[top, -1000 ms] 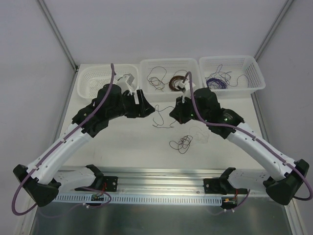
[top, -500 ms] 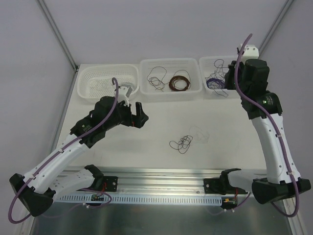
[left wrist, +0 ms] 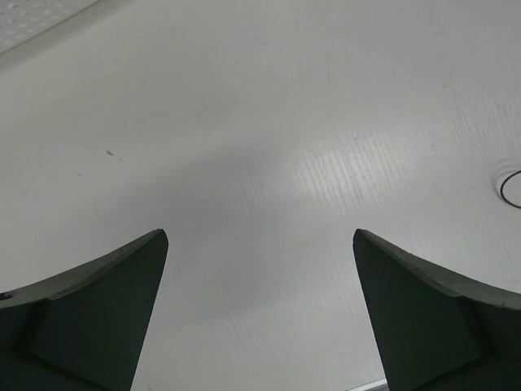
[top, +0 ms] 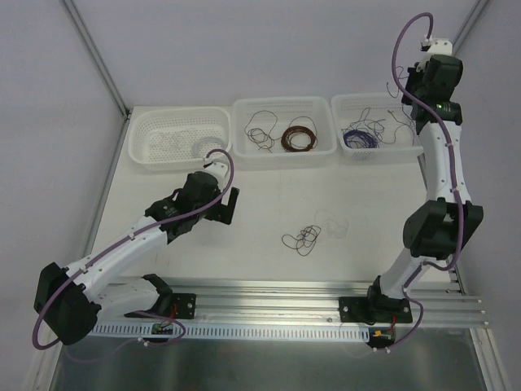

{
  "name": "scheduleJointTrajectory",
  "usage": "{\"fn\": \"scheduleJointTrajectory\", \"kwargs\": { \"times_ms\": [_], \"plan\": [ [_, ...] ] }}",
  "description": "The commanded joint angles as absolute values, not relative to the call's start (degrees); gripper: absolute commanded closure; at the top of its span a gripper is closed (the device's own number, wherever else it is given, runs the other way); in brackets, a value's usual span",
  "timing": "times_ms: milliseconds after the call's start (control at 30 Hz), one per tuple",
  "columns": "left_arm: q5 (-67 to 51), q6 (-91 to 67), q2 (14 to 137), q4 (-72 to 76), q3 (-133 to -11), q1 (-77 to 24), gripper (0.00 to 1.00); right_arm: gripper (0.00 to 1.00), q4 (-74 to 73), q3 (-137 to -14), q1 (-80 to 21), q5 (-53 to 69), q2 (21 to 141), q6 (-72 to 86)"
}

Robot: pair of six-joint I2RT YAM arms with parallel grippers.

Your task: Untangle the cables

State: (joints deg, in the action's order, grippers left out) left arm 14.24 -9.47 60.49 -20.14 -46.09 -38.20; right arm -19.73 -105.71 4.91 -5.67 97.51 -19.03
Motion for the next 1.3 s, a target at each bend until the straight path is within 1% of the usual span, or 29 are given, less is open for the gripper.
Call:
{"fn": "scheduleJointTrajectory", "kwargs": {
  "times_ms": [0,100,167,200,233,267,333,400,433,533,633,867,967,1000,1133,1233,1267],
  "plan": [
    [16.9,-6.8,62.3,-16.6,-46.7,-38.0,0.01,0.99,-15.1,-113.0,7.6,-4.4,105.3,-21.3],
    [16.4,-6.3,64.2,-16.4,-46.9,-37.7,0.01,0.99,-14.4,-117.7,9.8,-3.9,110.7,-20.0],
    [15.7,-6.0,65.4,-16.3,-46.9,-37.6,0.01,0.94,-15.4,-120.5,11.1,-4.1,116.3,-19.2],
    [15.4,-5.9,65.7,-16.2,-47.0,-37.6,0.01,0.88,-16.2,-122.2,11.4,-4.1,118.0,-18.6],
    [14.5,-5.9,66.4,-16.1,-47.0,-37.6,0.01,0.70,-18.1,-125.0,11.8,-4.4,119.8,-18.2],
    [13.8,-5.6,66.7,-16.2,-47.1,-37.6,0.01,0.60,-18.8,-125.9,11.9,-4.5,121.7,-17.8],
    [12.8,-5.4,67.4,-16.2,-47.3,-37.5,0.01,0.43,-19.9,-125.9,12.0,-4.1,121.9,-16.9],
    [11.7,-5.5,67.3,-16.1,-47.4,-37.5,0.01,0.35,-19.8,-124.1,12.0,-3.2,119.5,-15.9],
    [11.3,-5.4,67.0,-16.2,-47.3,-37.5,0.01,0.27,-19.6,-121.9,12.0,-2.4,118.3,-14.4],
    [10.7,-6.0,66.3,-16.1,-47.5,-37.5,0.01,0.16,-20.6,-118.4,11.9,-0.5,112.2,-10.7],
    [8.4,-6.6,65.2,-16.2,-47.7,-37.5,0.01,0.12,-23.3,-112.5,11.0,2.5,105.3,-7.1],
    [2.7,-7.2,64.0,-16.1,-48.0,-37.6,0.01,0.12,-30.4,-94.8,6.2,2.4,88.2,1.7],
    [-1.4,-8.6,63.8,-16.1,-48.3,-37.7,0.01,0.12,-32.4,-84.8,4.1,2.0,80.2,5.6],
    [-2.2,-8.8,64.0,-16.1,-48.2,-37.8,0.01,0.13,-32.5,-79.2,3.7,3.1,77.9,6.6],
    [-3.5,-12.0,64.9,-15.5,-48.3,-40.2,0.01,0.13,-33.9,-67.9,2.1,3.8,68.1,8.9],
    [-3.6,-14.3,66.9,-14.0,-47.9,-42.8,0.01,0.12,-35.2,-60.2,0.3,3.3,64.3,9.3],
    [-3.2,-14.8,67.6,-13.9,-48.6,-45.2,0.01,0.13,-35.2,-58.2,0.1,3.6,62.2,9.5]
  ]
}}
